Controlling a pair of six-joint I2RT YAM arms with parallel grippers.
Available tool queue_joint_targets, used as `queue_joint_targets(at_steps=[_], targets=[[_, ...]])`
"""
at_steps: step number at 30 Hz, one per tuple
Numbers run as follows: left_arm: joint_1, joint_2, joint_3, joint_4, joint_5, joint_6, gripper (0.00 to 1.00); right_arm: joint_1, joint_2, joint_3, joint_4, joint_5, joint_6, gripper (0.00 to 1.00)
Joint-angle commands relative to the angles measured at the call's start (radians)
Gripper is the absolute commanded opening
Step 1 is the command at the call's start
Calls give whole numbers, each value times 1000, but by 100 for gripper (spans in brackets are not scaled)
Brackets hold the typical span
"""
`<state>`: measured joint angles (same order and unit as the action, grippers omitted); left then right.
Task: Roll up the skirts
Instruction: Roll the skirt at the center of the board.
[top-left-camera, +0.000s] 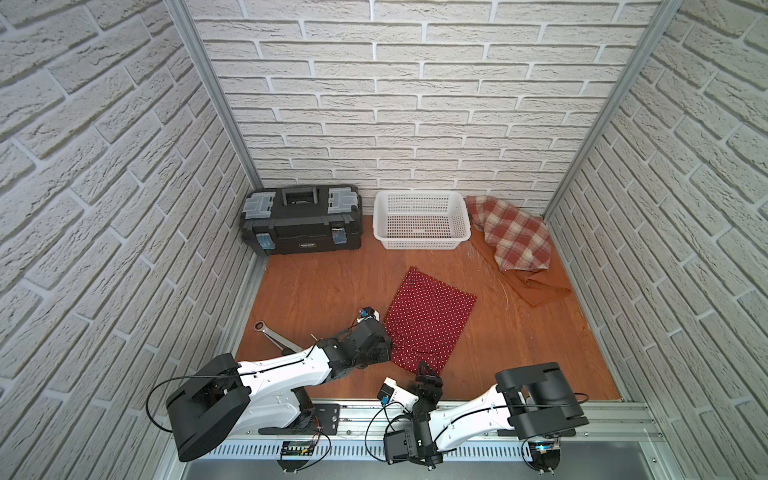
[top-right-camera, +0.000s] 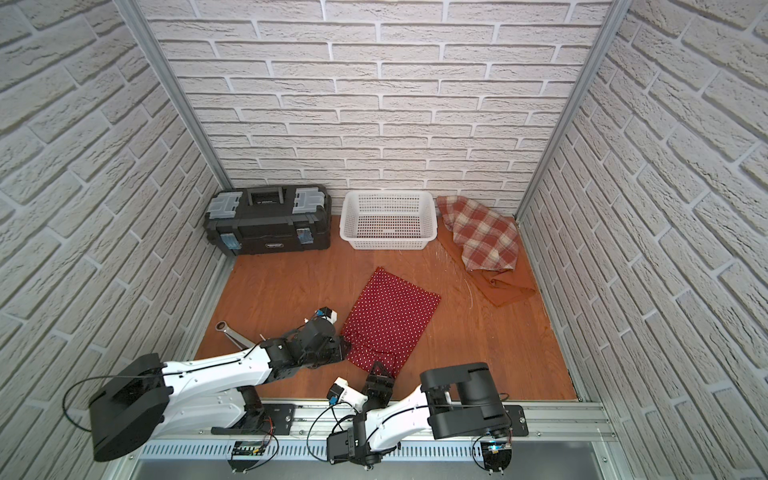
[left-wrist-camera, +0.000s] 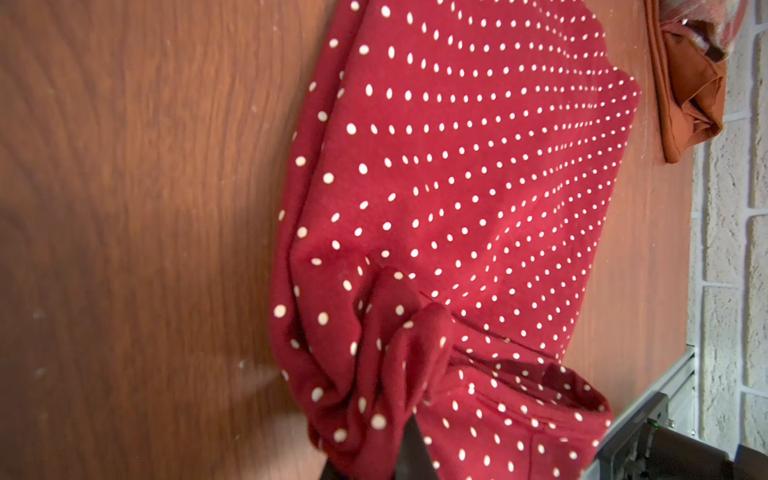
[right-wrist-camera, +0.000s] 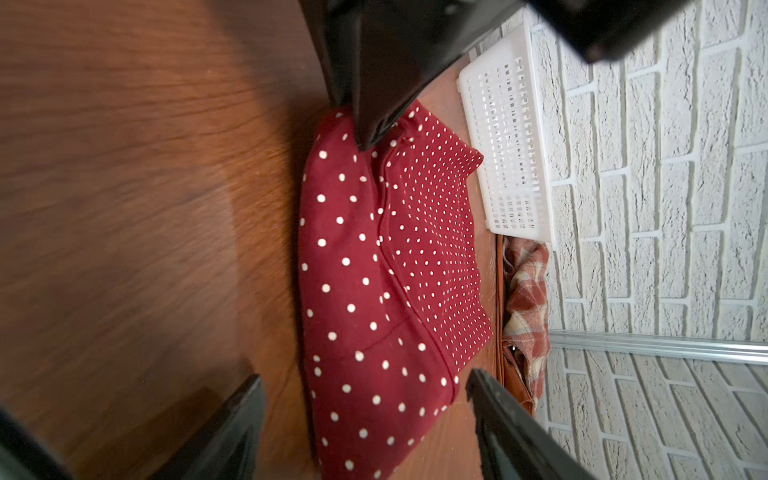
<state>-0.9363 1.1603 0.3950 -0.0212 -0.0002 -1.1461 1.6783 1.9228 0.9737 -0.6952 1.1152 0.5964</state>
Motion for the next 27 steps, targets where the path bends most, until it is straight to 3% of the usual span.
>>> queue_joint_targets(at_steps=[1, 9, 14, 27], targets=[[7, -11, -8, -23, 33, -15, 0, -15, -8, 6, 51, -1, 9, 79], [7, -23, 8, -45, 64, -33, 0, -132, 134, 56, 41, -18, 20, 78], [7, -63, 14, -88, 70, -34, 0, -199, 219, 129, -98, -3, 104, 73], [17, -129, 21, -168, 89, -22, 0, -251, 303, 186, -277, -7, 222, 37]])
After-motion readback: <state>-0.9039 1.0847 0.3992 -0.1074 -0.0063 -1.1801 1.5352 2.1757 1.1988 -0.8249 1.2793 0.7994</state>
